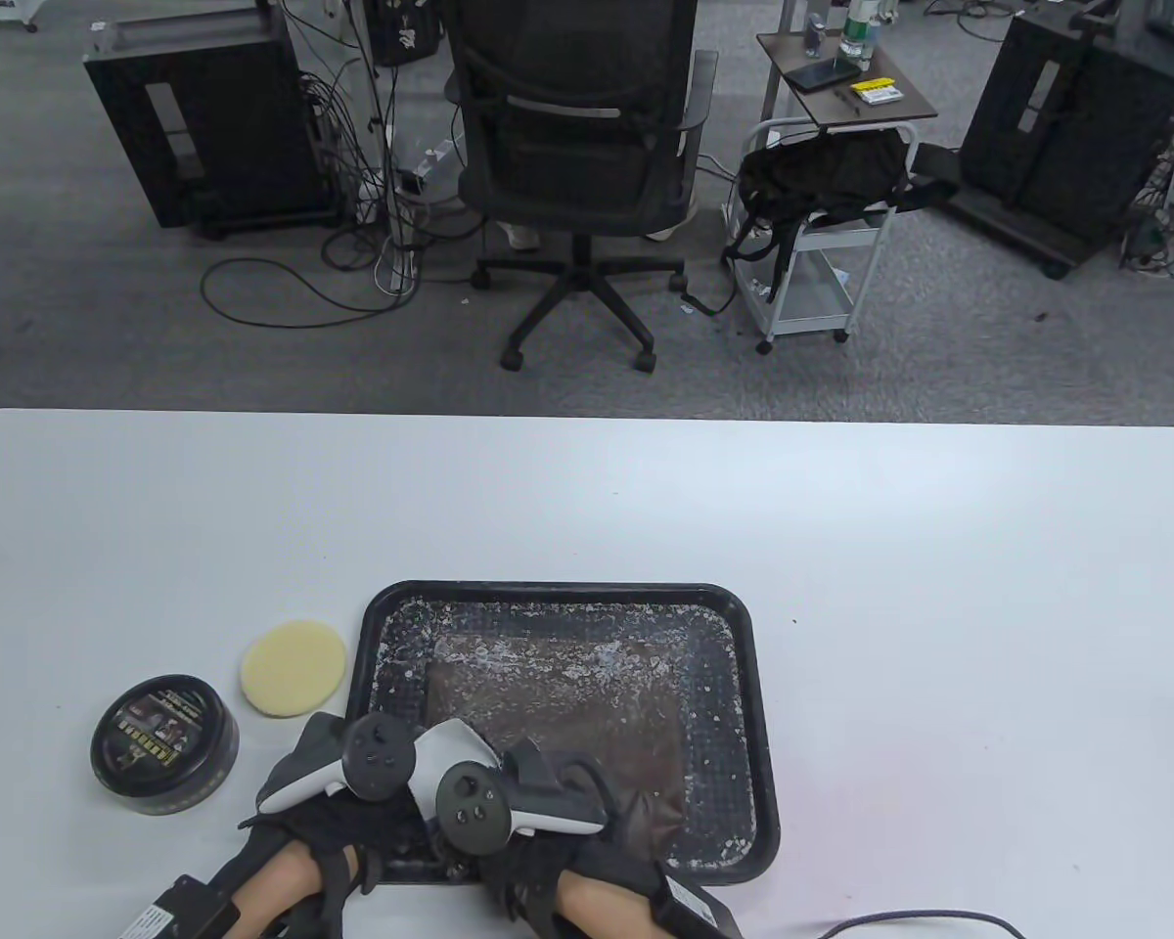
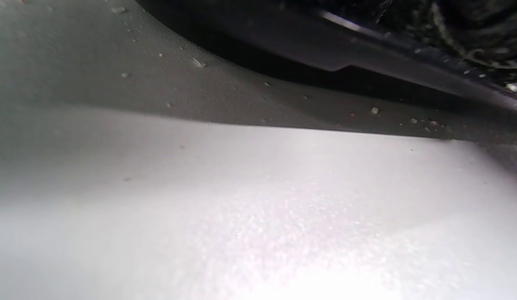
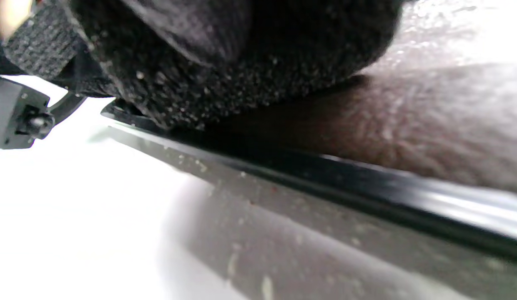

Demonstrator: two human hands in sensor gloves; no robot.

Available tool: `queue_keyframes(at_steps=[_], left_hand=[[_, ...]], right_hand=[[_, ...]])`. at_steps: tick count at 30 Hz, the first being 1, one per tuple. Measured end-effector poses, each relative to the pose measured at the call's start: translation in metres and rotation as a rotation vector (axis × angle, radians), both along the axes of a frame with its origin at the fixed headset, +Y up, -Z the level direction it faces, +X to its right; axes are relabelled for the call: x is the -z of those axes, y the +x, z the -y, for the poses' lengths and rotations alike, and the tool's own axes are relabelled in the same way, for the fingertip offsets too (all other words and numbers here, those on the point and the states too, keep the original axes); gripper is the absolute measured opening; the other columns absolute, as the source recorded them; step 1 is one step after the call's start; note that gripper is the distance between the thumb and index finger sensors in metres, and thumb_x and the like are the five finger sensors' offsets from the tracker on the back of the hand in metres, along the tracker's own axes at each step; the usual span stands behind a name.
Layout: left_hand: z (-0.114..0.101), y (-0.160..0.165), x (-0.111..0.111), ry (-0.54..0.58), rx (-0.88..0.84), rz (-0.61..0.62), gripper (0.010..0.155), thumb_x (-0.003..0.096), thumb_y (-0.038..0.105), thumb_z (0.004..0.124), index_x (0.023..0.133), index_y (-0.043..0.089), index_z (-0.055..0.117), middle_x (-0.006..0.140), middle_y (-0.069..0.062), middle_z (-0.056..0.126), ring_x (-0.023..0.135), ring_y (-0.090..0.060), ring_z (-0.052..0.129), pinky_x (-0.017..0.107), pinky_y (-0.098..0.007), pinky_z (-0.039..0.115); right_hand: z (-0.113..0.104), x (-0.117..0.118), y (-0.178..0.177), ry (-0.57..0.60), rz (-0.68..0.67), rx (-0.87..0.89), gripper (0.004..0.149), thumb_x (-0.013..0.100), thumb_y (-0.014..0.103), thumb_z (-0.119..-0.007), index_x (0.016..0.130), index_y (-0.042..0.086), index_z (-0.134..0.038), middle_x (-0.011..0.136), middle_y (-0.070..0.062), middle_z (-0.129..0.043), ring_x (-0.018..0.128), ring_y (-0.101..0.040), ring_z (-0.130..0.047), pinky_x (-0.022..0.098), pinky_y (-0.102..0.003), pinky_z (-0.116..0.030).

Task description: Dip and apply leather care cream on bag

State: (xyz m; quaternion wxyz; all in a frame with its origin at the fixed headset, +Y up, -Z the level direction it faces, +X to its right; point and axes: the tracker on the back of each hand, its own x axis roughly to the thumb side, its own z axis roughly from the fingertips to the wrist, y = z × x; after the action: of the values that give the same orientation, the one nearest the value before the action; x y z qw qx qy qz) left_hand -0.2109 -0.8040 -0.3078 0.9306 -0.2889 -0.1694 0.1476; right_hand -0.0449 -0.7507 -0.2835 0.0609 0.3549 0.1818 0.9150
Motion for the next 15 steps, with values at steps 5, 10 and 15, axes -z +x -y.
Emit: queue_keyframes(at_steps=[5, 10, 15], left_hand=[[0.0, -0.001, 0.0, 0.006, -0.013, -0.012, 0.069, 0.0416, 0.04, 0.073, 0.098, 0.037, 0.034, 0.107, 0.01, 0.018, 0.105, -0.02, 0.016, 0.075, -0.039, 0.014], [0.0, -0.001, 0.0, 0.015, -0.013, -0.014, 0.068, 0.0416, 0.039, 0.073, 0.098, 0.038, 0.034, 0.107, 0.01, 0.019, 0.105, -0.019, 0.017, 0.075, -0.039, 0.014], [0.001, -0.002, 0.0, 0.022, -0.011, -0.011, 0.068, 0.0417, 0.039, 0.072, 0.098, 0.038, 0.035, 0.107, 0.01, 0.019, 0.105, -0.019, 0.018, 0.076, -0.039, 0.015]], right_hand=[[-0.001, 0.006, 0.01, -0.015, 0.039, -0.077, 0.044, 0.039, 0.016, -0.075, 0.074, 0.034, -0.094, 0.088, 0.01, -0.081, 0.088, -0.019, -0.076, 0.069, -0.051, -0.06], [-0.005, 0.009, 0.025, -0.021, 0.082, -0.169, 0.043, 0.038, 0.014, -0.077, 0.071, 0.035, -0.096, 0.086, 0.011, -0.084, 0.086, -0.017, -0.078, 0.068, -0.051, -0.061], [-0.008, 0.014, 0.044, -0.042, 0.134, -0.248, 0.043, 0.037, 0.013, -0.077, 0.068, 0.036, -0.097, 0.083, 0.013, -0.085, 0.085, -0.015, -0.079, 0.068, -0.052, -0.062]])
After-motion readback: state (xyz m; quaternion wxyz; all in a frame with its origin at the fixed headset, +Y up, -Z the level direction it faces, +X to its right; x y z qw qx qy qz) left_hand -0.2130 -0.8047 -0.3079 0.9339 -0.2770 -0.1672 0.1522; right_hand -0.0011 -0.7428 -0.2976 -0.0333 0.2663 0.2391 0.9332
